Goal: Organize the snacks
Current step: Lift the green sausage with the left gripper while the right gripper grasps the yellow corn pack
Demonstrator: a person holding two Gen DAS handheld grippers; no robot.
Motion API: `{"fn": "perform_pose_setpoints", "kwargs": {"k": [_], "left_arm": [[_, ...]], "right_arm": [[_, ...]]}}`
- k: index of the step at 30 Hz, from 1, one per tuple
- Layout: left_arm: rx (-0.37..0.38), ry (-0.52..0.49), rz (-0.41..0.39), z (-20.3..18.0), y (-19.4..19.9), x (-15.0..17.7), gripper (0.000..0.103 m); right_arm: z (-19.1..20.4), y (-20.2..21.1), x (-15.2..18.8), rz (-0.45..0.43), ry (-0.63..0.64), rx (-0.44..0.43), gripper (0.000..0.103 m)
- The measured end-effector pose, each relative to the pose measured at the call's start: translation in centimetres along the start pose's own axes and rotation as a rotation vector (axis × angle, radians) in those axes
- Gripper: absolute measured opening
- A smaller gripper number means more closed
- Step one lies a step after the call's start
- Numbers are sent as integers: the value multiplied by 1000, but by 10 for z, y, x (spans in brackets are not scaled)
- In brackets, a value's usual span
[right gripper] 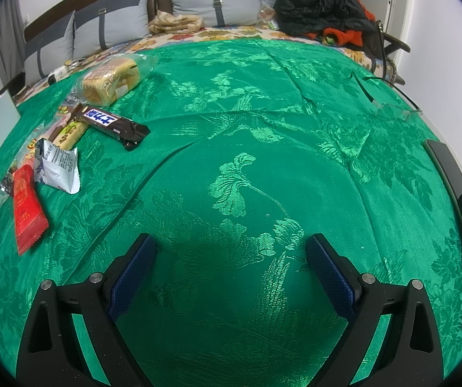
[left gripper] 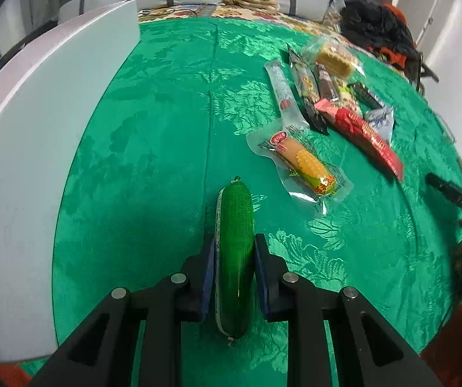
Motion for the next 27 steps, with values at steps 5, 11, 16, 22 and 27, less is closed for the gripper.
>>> {"fn": "perform_pose_setpoints", "kwargs": {"k": [5,11,16,22,27], "left_arm": [[36,42,-35,15,24,4,22],[76,60,-72,20,51,4,22],[117,96,-106,30,84,7,22],[150,117,-147,45,114,12,22],[192,141,-167,50,127,7,22]], "right_arm": [[15,14,-5,70,-67,-168,94],[180,71,-31,140,179,-612,93],[288,39,-38,278,419,-520,93],[310,9,-26,381,511,-388,36],[289,31,-43,351,384,-434,5]]}}
Point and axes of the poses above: each gripper's, at about its wrist camera, not at the fingertips, and y roughly against the way its jaws point, z to its left, x to its underside, the point moved 4 cm from there along -y, roughly the way its jaws point, and after that the axes turned 4 degrees about y, right-handed, at the moved point
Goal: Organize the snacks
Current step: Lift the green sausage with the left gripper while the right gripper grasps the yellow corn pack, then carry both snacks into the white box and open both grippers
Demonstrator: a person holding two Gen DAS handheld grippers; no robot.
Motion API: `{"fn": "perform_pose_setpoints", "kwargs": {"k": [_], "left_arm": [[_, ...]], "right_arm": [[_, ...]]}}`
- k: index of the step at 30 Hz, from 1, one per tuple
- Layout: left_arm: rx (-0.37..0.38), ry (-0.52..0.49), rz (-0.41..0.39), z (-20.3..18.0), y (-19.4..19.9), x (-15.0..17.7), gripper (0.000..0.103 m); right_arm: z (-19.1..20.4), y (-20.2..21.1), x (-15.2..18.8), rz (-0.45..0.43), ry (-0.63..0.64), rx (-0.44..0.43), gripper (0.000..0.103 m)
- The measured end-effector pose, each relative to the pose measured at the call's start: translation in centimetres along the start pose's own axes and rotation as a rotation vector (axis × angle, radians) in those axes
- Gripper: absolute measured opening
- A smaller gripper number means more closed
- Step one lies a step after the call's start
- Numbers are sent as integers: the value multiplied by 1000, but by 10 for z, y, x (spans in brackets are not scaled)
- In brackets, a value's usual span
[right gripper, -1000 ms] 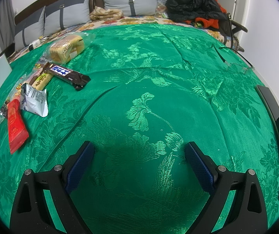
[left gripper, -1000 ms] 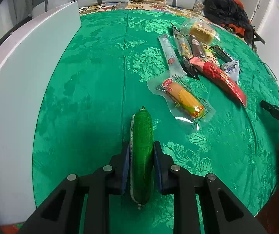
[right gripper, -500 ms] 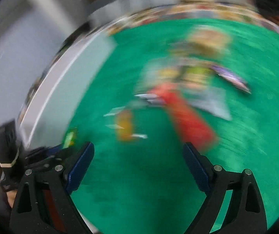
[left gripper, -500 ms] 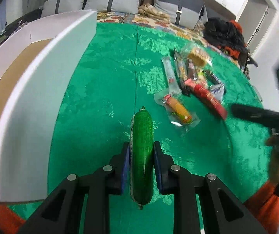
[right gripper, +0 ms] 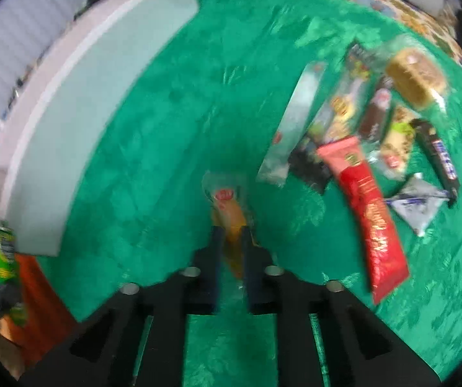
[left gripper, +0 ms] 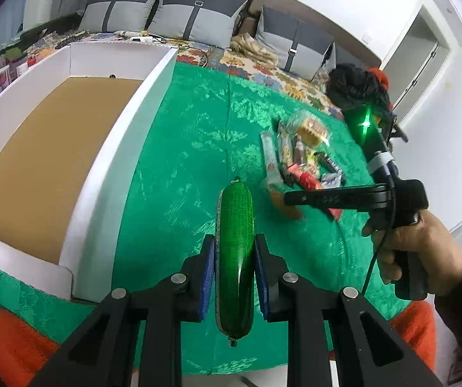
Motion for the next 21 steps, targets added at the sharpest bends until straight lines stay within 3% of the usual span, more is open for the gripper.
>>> {"fn": "perform_pose_setpoints", "kwargs": {"k": [6,9,13,16,17,18,20,21], "left_arm": [[26,24,-33,7,14,-13,22],[24,35,-40,13,20,-12,22],[14,43,-33,19,19,-10,22],[9,45,-30,20,20,-9,22],[11,46,-31,20,21,-9,22],[13,47,-32,21,23,-10,22],[21,51,-35,22,27,-12,22],[31,61,-37,24,29,-15,22]], "right_arm": [[-17,8,-7,8,-34,26,7],[-7,-1,-4,41,2,28,29],[8,-25,5,103,112,72,45],[14,-31,7,58,150,140,40],[12,-29,7,49,126,126,37],[10,-25,6,33,95,105,25],[0,-8,2,-9,2,10,18],[-5,0,-2,-33,-40,-27,7]]}}
Point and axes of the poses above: each gripper's, at about its wrist camera, not at the fingertips, and y roughly against the way its jaws point, z to its left, x to its underside, the point moved 4 cm from there along -y, roughly the way its jaws point, and after that the axes turned 4 degrees about y, right-handed, at the moved point
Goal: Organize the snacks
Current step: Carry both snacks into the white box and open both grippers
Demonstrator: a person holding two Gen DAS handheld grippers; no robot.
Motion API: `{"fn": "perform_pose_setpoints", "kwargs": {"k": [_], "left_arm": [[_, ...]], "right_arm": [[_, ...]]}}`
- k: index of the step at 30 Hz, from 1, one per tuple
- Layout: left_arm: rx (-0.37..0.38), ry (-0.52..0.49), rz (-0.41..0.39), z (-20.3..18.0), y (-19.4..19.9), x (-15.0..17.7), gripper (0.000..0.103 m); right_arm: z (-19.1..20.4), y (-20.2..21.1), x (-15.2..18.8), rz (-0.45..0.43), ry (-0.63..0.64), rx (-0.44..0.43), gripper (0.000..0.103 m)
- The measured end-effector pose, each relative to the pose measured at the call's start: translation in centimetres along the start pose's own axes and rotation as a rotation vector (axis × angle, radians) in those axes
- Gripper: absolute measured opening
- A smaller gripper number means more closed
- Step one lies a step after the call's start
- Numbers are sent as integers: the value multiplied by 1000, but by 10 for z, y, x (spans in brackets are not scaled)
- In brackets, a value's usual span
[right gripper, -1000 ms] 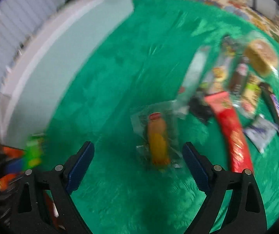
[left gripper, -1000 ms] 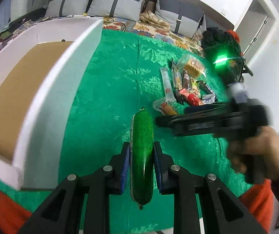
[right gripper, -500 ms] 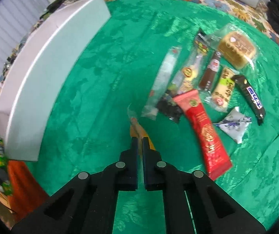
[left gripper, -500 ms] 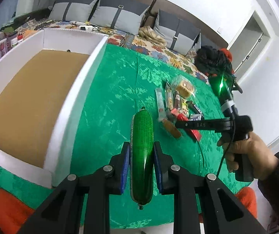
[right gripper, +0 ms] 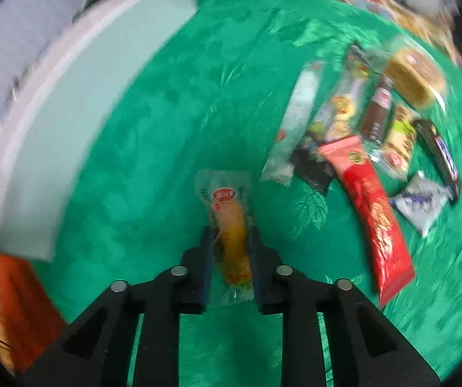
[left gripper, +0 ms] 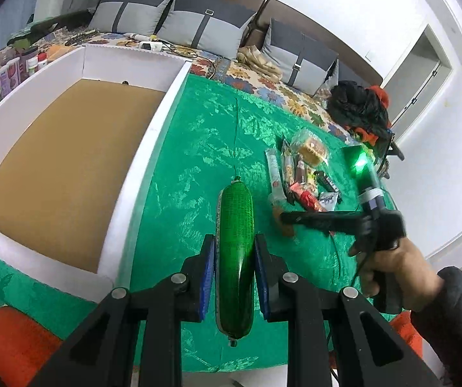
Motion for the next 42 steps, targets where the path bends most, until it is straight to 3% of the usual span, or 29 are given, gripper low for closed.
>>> {"fn": "perform_pose_setpoints", "kwargs": {"k": [6,11,14,15,16,21,22,23,24,25,26,27,28,31,36,39,42], "left_arm": [[23,69,-57,20,24,-26,22],[-15,107,-129,52,55,-54,22],[-63,114,-165,70,71,-64,22],[-69,118,-171,74,74,-66,22],[-76,125,-179,80,79,-66,22],[-88,145,-176,95,82,-58,22],[-86,151,-168,97,80,-55,22],[-85,154,-163,98,79,-53,22],[-85,156,-155,99,76,-50,22],[-85,157,-148,98,74,-48,22],[-84,156,-145,97,73,-47,22],[-83,154,-143,98,73,-46,22],[-86,148,-143,98,73,-45,22],[-97,141,-144,101,72,-47,22],[-108,167,-144,115,68,-56,22],[-143,166,-145,126,68,-66,22],[-204,144,-142,134,69,-76,22]], "right_arm": [[-14,40,-26,-80,-176,-219,2],[17,79,-55,-171,-214,-404,2],[35,94,-73,-225,-128,-303,12],[40,89,-77,-207,-61,-210,29],[44,78,-75,-165,-17,-160,56],[52,-6,-23,125,169,-25,57],[54,-32,-11,196,181,-15,64],[58,-39,-7,161,196,-11,69],[63,-39,-6,106,221,-2,62],[68,-50,-3,126,251,45,41],[71,-54,-2,119,285,103,42],[70,-59,-1,128,268,108,39],[63,-61,-2,125,216,77,26],[30,-55,-5,80,49,-25,26],[8,-22,-28,-54,-165,-317,26],[43,8,-58,-139,-143,-483,27],[109,33,-83,-186,-13,-568,28]]}}
Point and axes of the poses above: each gripper's, at about its wrist camera, not at the fingertips, and y roughly against the way its jaws point, z to its left, x to its underside, the point moved 4 cm from there along -y, roughly the way its jaws point, and after that the axes turned 4 degrees about y, right-handed, at the moved point
